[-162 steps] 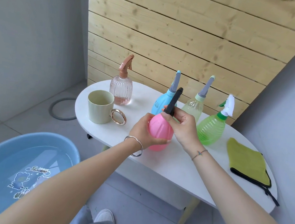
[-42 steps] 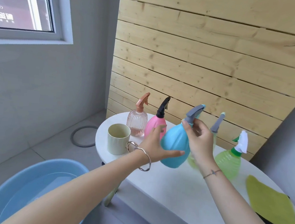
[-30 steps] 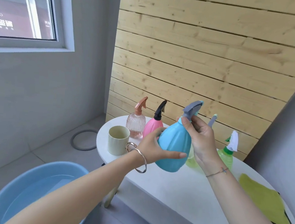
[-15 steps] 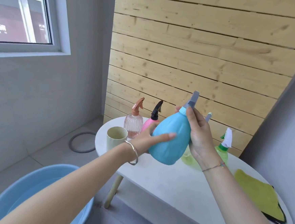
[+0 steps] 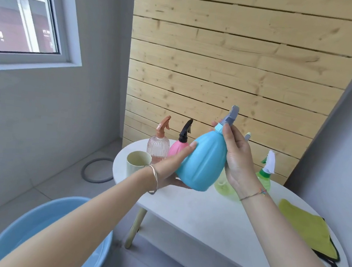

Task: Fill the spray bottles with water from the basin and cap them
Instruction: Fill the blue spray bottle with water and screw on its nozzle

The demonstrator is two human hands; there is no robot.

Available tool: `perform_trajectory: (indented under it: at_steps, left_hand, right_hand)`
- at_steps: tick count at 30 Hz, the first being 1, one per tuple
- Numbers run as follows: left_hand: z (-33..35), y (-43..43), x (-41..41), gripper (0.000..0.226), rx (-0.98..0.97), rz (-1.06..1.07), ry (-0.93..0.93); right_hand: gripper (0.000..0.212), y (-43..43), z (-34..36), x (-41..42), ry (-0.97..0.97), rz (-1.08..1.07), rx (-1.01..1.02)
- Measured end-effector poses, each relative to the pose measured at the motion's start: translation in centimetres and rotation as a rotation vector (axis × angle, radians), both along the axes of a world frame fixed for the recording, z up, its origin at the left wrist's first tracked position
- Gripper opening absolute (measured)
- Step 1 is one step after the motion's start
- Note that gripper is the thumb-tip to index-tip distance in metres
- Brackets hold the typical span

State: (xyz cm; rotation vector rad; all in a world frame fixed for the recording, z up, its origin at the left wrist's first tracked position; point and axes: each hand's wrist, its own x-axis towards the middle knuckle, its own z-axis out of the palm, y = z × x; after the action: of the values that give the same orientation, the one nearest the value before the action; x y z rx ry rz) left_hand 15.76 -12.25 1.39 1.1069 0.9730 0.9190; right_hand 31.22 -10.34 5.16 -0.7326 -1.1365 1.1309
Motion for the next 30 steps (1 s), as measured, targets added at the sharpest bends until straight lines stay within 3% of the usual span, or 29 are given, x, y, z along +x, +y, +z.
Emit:
perform_trajectory:
  at_steps: [3,5,7,11,14,16,20,27,30]
  left_hand:
    - [-0.3,-0.4,0.8,0.036,0.166,0.083,0.092]
    - [-0.6,-0.4,1.2,0.056,0.275,0.137,0.138]
    - [-1.2,-0.1,1.1,0.071,0.258,0.129,0.119]
    - [-1.2,0.1,0.0,0.043,0.039,-0.006,-0.057]
    - [-1.6,0.6,0.3,0.027,0.239,0.088,0.178]
    - [-1.8,0.7,0.8,0.025,0.354,0.139,0.216]
    - [-2.6,1.7,1.0,0.073,0.471,0.159,0.249]
    - [-4.4,2.5,-0.2,0.076,0.377,-0.01,0.422]
    - [-6.1,2.5,-1.1,0.081,0.328,0.014,0.472]
  right_hand:
    - [0.017,-0.1,-0.6,-0.5,0.015,-0.089,0.006]
    - [0.014,-0.1,-0.6,-0.9,0.028,-0.113,0.01]
    - [0.017,0.0,-0.3,-0.8,-0.003,-0.091,0.023]
    - [0.025,0.3,-0.2,-0.3,-0.037,-0.024,0.013]
    - [0.024,0.3,-0.7,-0.5,0.015,-0.068,0.001]
    - [0.021,0.4,-0.8,-0.8,0.033,-0.106,-0.003]
    - [0.01,0.6,-1.1,-1.2,-0.015,-0.085,0.008]
    - [0.011,2.5,0.3,0.1,-0.041,-0.14,0.126]
    - [0.011,3.9,2.7,1.8,-0.002,-0.159,0.196]
